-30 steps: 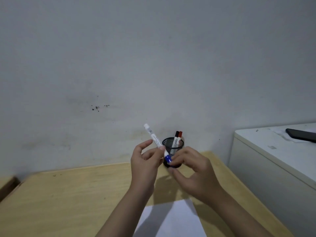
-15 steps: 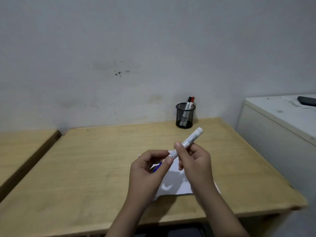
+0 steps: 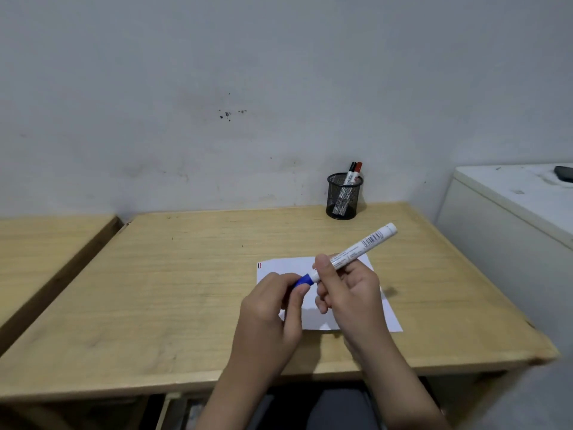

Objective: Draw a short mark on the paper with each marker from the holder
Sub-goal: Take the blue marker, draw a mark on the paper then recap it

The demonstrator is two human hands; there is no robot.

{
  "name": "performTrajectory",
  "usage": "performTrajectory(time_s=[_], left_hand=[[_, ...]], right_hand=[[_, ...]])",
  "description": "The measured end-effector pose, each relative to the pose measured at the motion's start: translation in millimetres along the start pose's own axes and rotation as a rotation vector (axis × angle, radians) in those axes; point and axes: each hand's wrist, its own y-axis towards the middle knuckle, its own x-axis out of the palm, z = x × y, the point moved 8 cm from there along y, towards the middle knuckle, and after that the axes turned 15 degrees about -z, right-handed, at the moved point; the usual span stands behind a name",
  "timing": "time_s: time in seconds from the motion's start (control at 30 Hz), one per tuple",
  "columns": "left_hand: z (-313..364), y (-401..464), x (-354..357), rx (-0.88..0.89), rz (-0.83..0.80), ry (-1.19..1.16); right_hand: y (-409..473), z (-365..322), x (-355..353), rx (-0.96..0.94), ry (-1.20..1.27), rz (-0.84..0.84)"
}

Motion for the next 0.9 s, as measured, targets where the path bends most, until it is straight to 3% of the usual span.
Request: performTrajectory(time_s=[0.17,0.37,0.5,0.7,0.8,0.9], left_hand=[[-18,5,1,-0.131,-0.03,-0.264],[-55,15,0,-0.327,-0.075,-0.518],[-103,47,-15,-0.429,-0.042,-0.418],[-177,100,16,-0.582,-0.313,-0.135],[-198,109,36,-0.58,-0.482,0.012],[-206,111,42,-0.552,-0.549,0.064]], right_hand=[[7,-5,3,-0.066,0.016,-0.066],[27,-17,-18,-0.125,0.046,0.007],[34,-11,-30,-0.098,0.074,0.07],[40,9,-35,-0.048,0.012,0.089],[46,13,-40,-0.034,-0.016,0.09],[56,13,-40,-0.034,-0.054,0.071]])
